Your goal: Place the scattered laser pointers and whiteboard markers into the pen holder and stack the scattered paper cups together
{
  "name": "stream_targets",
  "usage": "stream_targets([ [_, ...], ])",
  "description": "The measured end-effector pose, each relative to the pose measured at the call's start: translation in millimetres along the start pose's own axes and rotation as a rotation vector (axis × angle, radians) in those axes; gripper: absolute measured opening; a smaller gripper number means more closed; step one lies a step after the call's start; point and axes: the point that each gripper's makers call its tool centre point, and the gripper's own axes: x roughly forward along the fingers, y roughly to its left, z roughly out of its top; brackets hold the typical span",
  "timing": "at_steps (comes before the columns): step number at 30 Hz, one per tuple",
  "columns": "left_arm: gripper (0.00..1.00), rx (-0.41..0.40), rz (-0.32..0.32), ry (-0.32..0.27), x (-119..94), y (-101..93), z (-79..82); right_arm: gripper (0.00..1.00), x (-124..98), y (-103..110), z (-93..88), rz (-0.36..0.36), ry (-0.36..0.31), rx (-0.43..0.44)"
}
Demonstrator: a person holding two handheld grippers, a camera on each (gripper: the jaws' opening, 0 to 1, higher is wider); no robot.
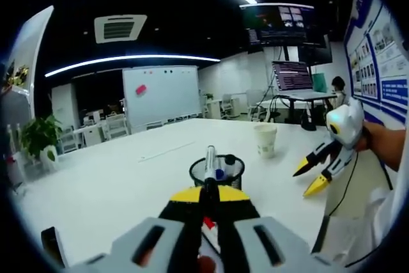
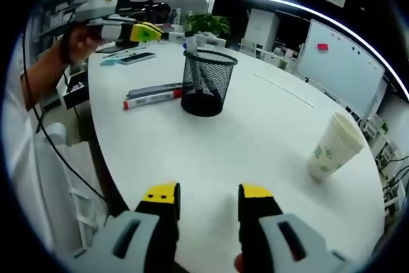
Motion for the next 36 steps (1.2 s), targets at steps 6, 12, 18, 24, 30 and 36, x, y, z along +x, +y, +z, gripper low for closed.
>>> stream_targets([
  [6,0.08,0.004,0.013,-0.004,1,5.1,3.3,0.37,1,0,1.4,0.003,-0.004,-0.001],
  [12,0.08,0.000,0.015,-0.006,5,6.2,3.8,0.37,2,0,-1.5,0.004,0.000,0.003],
  [18,0.08,0.001,0.015,-0.018,10,6.1,8.8,0.37,2,0,-1.7,0.004,-0.001,0.004],
  [24,0.08,-0.011,0.034,-0.054,13,10.4,17.2,0.36,3,0,-3.2,0.009,-0.003,0.009],
  [30,0.08,-0.035,0.030,-0.074,18,11.8,22.0,0.36,4,-1,-2.7,0.008,-0.007,0.013],
  [36,0.08,-0.035,0.029,-0.080,22,13.1,23.9,0.36,-1,3,3.9,0.014,-0.026,-0.004],
])
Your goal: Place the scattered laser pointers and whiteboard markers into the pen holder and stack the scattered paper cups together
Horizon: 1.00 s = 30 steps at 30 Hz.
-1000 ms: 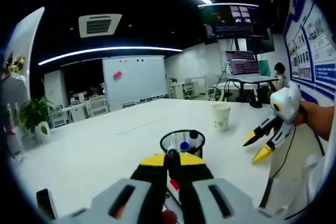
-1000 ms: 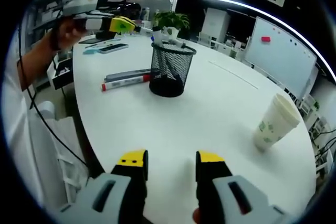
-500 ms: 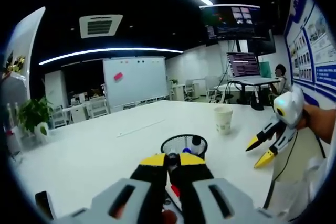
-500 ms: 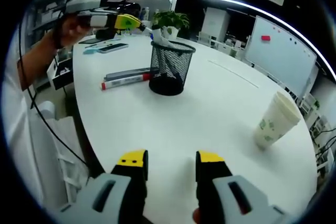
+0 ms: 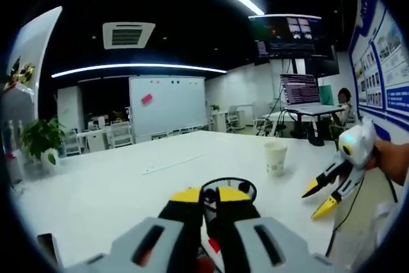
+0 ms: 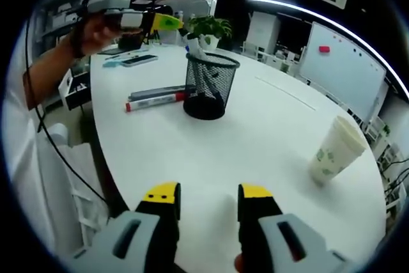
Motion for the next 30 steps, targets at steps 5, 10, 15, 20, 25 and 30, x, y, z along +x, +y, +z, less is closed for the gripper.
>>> stream_targets([
  [5,0.08,-0.006,-0.004,-0.004,3,0.4,1.8,0.36,-2,-1,4.3,-0.003,-0.011,-0.003],
  [10,0.08,-0.008,-0.010,0.003,8,-0.1,1.2,0.36,-4,-6,6.5,-0.024,-0.029,0.013],
  [15,0.08,-0.004,-0.016,0.022,14,-0.4,-1.2,0.36,-6,-8,6.2,-0.034,-0.036,0.027],
  [20,0.08,0.006,-0.027,0.036,19,-2.8,-3.3,0.36,-6,-8,8.2,-0.034,-0.048,0.034],
  [25,0.08,0.005,-0.031,0.044,21,-3.3,-5.0,0.36,-9,-11,12.0,-0.039,-0.068,0.045],
  [30,0.08,0.006,-0.036,0.064,27,-3.7,-10.3,0.36,-11,-15,14.1,-0.045,-0.098,0.073],
])
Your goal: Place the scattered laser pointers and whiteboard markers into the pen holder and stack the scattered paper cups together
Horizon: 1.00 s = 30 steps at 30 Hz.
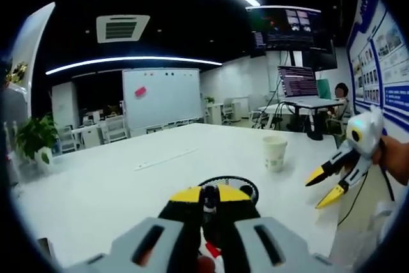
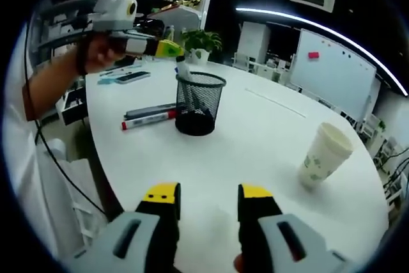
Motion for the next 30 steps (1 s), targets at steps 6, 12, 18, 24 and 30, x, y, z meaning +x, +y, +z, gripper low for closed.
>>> stream_targets([
  [6,0.09,-0.003,-0.009,0.023,4,-1.8,-5.0,0.35,-1,-3,-2.7,-0.010,-0.004,0.020],
  [12,0.09,-0.010,-0.021,0.038,7,-6.5,-8.1,0.34,-4,-13,3.7,-0.046,-0.038,0.031],
  [18,0.09,-0.008,-0.017,0.043,7,-5.4,-7.6,0.33,-3,-14,7.5,-0.051,-0.061,0.038],
  [24,0.11,0.003,0.000,0.047,6,-3.6,-8.3,0.33,-2,-14,8.6,-0.048,-0.065,0.039],
  [30,0.19,0.002,-0.006,0.048,4,-5.9,-7.9,0.33,-5,-16,15.4,-0.059,-0.095,0.047],
])
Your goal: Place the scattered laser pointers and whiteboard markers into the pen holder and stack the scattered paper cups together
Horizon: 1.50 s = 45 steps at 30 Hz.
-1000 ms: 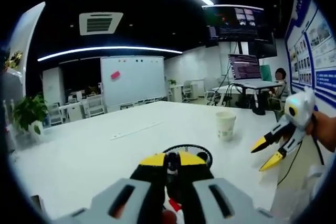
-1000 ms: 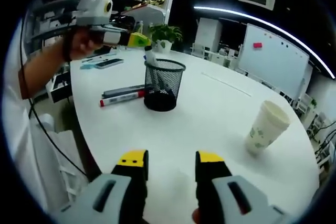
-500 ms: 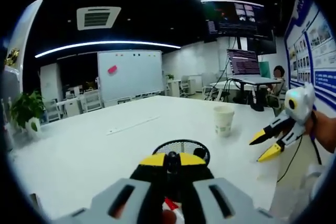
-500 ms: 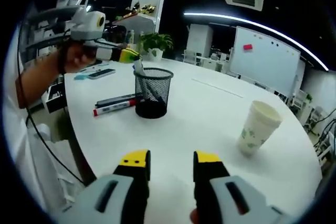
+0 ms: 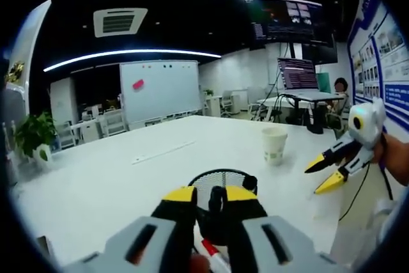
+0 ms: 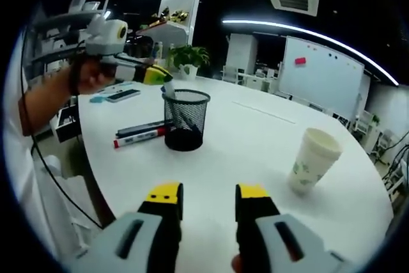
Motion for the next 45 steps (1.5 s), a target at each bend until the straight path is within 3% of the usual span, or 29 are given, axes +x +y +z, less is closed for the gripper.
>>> stream_targets([
  [11,0.24,-0.014,0.035,-0.013,-13,6.1,6.3,0.33,-4,-6,12.8,-0.033,-0.057,0.022],
  [23,0.30,-0.011,0.052,-0.006,-30,1.1,10.4,0.34,-2,-4,12.8,-0.033,-0.048,0.027],
  [45,0.30,-0.020,0.061,0.070,-47,-21.4,-22.5,0.34,-2,-2,11.7,-0.032,-0.045,0.027],
])
